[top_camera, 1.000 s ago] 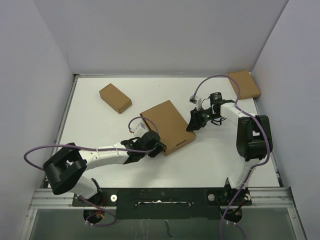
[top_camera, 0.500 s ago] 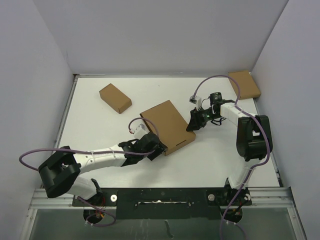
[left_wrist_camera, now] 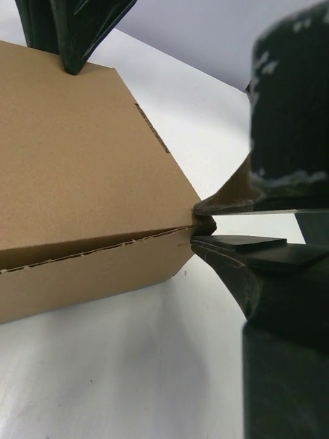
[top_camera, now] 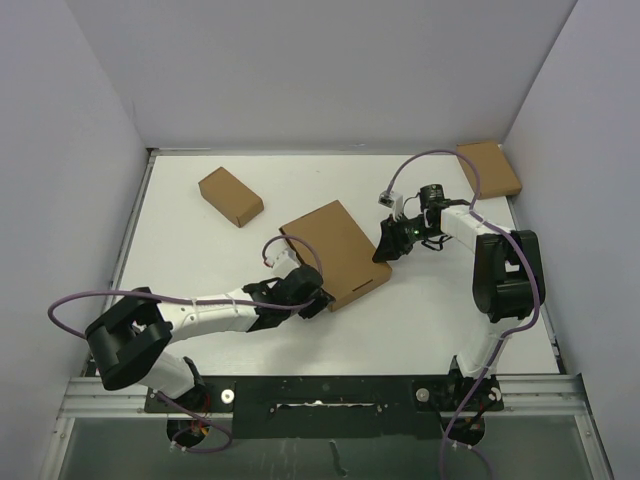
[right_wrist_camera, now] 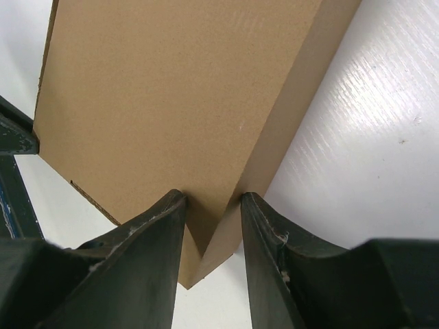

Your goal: Fold the paper box

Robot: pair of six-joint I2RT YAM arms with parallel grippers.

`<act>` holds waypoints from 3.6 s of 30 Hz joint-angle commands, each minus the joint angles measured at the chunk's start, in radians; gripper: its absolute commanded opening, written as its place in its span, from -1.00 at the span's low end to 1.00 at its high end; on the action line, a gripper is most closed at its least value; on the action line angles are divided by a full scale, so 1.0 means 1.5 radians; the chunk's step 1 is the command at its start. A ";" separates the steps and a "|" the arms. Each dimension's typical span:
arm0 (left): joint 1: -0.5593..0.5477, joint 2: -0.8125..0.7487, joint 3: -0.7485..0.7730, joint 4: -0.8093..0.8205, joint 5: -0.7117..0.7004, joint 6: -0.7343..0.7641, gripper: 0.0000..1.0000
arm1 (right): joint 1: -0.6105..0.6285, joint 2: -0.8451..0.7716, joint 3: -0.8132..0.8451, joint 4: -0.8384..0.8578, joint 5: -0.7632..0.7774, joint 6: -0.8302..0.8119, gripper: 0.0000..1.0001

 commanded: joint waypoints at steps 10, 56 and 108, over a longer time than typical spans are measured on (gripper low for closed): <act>0.128 -0.145 -0.046 0.072 0.076 0.235 0.12 | 0.011 0.020 -0.001 -0.010 0.057 -0.024 -0.26; 0.456 0.187 0.161 0.172 0.331 0.370 -0.08 | 0.021 0.026 0.002 -0.014 0.061 -0.028 -0.26; 0.449 -0.308 -0.260 0.372 0.355 0.457 0.96 | -0.071 0.052 0.058 0.020 -0.161 0.160 0.36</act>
